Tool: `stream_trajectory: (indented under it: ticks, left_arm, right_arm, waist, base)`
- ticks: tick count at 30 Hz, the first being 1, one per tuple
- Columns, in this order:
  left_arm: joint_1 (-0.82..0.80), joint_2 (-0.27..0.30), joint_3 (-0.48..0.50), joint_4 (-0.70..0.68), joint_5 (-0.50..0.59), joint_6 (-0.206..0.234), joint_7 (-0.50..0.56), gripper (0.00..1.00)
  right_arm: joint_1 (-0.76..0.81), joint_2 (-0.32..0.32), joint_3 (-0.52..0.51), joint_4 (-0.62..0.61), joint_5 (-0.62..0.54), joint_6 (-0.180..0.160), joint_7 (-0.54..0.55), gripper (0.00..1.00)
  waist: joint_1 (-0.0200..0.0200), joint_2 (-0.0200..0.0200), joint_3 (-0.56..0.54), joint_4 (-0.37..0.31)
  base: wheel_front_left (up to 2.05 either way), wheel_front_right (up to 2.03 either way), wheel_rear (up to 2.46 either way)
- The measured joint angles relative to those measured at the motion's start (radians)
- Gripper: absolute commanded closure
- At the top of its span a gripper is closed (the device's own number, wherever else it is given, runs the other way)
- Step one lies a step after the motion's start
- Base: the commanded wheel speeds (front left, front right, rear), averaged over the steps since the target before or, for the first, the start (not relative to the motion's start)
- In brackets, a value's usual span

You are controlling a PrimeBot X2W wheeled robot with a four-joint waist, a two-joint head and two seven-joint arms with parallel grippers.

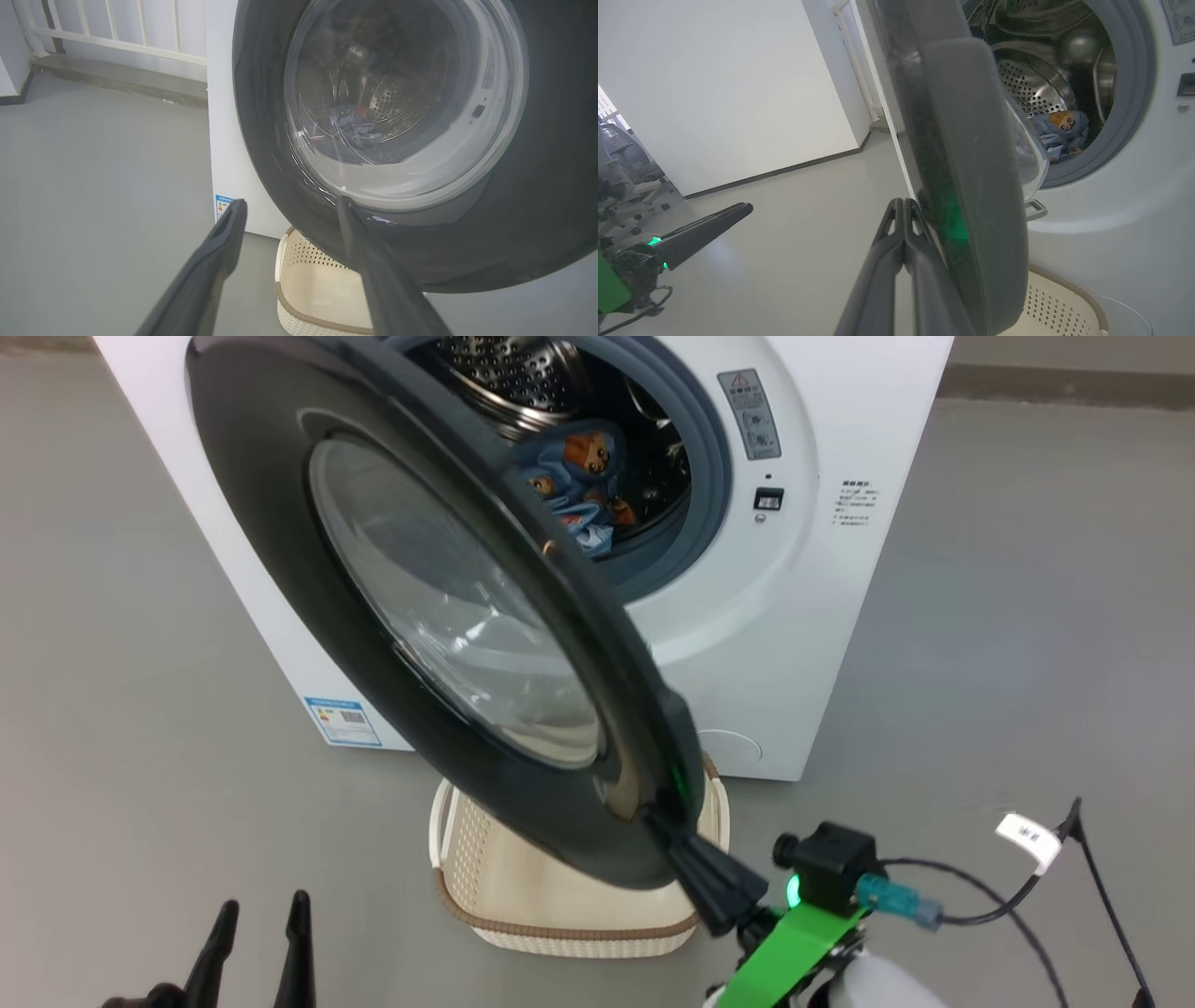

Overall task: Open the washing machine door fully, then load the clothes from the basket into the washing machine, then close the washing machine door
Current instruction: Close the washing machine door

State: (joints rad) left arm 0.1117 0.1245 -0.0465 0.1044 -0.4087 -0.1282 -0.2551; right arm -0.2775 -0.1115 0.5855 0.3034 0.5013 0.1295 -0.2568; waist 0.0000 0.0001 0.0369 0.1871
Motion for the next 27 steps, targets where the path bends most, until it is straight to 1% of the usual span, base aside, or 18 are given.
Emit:
stream_trajectory:
  ticks: [5,12,17,24,27]
  left_arm:
    - [-0.027,-0.002,-0.017,-0.007,0.000,0.000,0.000,0.00]
    - [-0.068,-0.011,-0.043,-0.007,0.000,0.000,0.000,0.00]
    - [-0.108,-0.015,-0.063,-0.007,-0.002,0.000,0.000,0.00]
    - [-0.143,-0.020,-0.085,-0.008,-0.002,0.000,0.000,0.00]
    - [-0.170,-0.024,-0.109,-0.010,-0.003,0.000,0.000,0.00]
  right_arm:
    - [-0.036,-0.006,-0.056,0.008,-0.007,0.000,0.000,1.00]
    - [-0.105,-0.026,-0.108,0.022,-0.009,0.000,0.000,1.00]
    - [-0.173,-0.048,-0.162,0.048,-0.017,0.000,0.000,1.00]
    - [-0.262,-0.060,-0.231,0.090,-0.025,0.000,0.000,1.00]
    - [-0.320,-0.070,-0.269,0.109,-0.025,0.000,0.000,1.00]
  waist:
    - [0.0000,0.0000,0.026,-0.002]
    - [0.0000,0.0000,0.070,0.001]
    - [0.0000,0.0000,0.105,0.009]
    - [0.0000,0.0000,0.151,0.023]
    - [0.0000,0.0000,0.183,0.031]
  base:
    - [0.00,0.00,0.00]
    - [0.00,0.00,0.00]
    - [0.00,0.00,0.00]
    - [0.00,0.00,0.00]
    - [0.00,0.00,0.00]
